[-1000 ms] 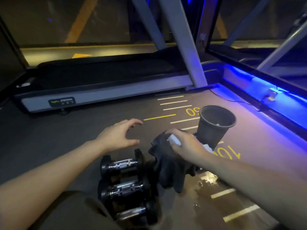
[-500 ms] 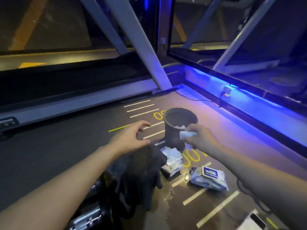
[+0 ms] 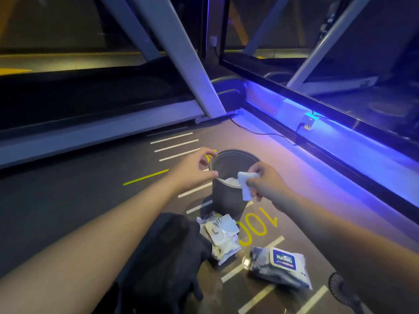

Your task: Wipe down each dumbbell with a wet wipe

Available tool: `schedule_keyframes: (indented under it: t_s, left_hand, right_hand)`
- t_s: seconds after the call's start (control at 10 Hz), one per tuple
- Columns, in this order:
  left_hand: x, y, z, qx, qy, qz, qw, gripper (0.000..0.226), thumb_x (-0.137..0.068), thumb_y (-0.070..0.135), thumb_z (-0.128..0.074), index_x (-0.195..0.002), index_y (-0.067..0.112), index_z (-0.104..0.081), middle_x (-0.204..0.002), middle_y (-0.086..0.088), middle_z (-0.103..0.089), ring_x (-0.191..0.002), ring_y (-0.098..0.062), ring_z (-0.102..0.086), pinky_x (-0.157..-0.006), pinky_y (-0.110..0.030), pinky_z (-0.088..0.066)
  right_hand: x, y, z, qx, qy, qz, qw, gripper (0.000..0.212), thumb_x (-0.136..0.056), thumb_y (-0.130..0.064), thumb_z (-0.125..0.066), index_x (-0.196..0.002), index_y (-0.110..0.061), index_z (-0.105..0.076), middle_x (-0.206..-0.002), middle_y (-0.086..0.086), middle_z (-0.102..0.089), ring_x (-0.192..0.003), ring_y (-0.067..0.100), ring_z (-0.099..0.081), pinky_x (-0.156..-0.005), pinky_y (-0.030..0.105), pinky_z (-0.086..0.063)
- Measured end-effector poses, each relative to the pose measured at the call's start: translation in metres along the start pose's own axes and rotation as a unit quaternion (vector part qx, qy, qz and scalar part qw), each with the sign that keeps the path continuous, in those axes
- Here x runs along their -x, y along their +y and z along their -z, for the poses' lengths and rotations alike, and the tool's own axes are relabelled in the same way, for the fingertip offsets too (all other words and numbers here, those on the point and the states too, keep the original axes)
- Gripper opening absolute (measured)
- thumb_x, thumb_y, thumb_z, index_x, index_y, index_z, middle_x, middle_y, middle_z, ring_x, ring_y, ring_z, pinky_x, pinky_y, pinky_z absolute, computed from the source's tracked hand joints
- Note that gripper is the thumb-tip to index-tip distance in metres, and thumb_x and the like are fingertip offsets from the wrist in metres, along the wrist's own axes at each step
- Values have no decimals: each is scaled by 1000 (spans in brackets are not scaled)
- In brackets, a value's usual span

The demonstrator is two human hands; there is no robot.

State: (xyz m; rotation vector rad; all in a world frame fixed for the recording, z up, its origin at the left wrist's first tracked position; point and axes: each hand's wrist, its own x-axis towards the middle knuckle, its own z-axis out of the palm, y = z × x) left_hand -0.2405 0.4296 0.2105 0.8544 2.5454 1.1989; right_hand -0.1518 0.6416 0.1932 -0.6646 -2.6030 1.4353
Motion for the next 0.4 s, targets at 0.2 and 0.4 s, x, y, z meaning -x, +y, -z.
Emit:
schedule_keyframes:
  t_s: [0.2,0.4]
  left_hand:
    - [-46,5,-14,20,-2,21,1000,43,-85,27,-75,-124,31,-59,-113,-6,-63,-104,-22,-63,-84,-28,-49]
    - [-44,12,-20,13,-2,14,1000,43,-84,28,-75,-123,33,-59,-114,-4,-63,-106,-20,-62,-90,-31,-48]
  right_hand:
    - [-49,3,2,-46,29,9,998,56,-73,-14,-73,-122,-26,-50,-112,3,-61,-92,24,-65,-80,41,-59]
    - [-40,9,12,-51,0,37,998,67,-77,-15,-75,-136,-28,-44,-129,-3,-54,-108,16,-57,-96,40,-52]
